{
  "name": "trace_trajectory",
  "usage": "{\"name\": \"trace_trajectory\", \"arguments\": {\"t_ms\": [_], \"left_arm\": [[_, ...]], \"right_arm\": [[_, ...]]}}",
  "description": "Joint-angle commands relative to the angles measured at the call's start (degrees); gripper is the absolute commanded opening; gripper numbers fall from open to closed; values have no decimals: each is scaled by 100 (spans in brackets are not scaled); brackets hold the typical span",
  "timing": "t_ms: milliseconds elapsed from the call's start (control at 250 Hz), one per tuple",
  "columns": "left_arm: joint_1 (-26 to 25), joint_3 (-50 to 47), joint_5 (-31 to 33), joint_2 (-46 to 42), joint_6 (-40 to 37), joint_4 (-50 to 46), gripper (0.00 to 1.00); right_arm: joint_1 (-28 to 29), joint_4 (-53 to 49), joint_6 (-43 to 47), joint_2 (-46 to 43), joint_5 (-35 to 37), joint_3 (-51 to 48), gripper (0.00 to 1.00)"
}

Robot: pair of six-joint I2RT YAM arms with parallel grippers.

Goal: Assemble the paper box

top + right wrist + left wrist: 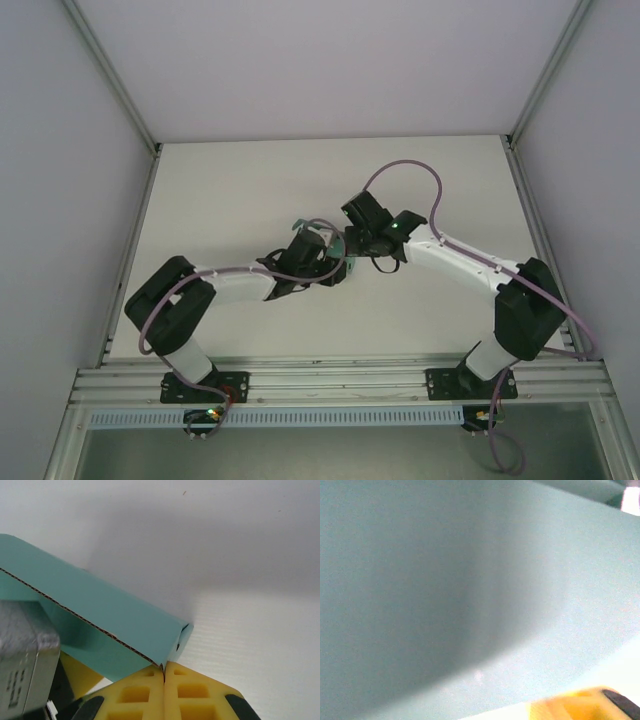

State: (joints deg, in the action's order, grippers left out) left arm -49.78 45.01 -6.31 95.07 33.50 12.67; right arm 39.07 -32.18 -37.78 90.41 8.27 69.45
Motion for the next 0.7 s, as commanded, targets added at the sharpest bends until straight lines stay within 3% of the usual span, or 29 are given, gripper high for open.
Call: {"name": "trace_trajectory", "arguments": {"t_ms": [0, 475, 583, 695], "left_arm": [[13, 265, -148, 166, -218, 209, 39], [143, 563, -344, 604, -310, 275, 33], [167, 546, -410, 568, -296, 334, 33], [171, 548, -380, 591, -282, 371, 33]], "right_arm": [[11, -73, -243, 144, -409, 49, 3], [-385, -189, -275, 249, -1741, 233, 4], [-478, -501, -185, 388, -1732, 351, 4], [-488, -468, -395, 452, -1233, 272, 2]]}}
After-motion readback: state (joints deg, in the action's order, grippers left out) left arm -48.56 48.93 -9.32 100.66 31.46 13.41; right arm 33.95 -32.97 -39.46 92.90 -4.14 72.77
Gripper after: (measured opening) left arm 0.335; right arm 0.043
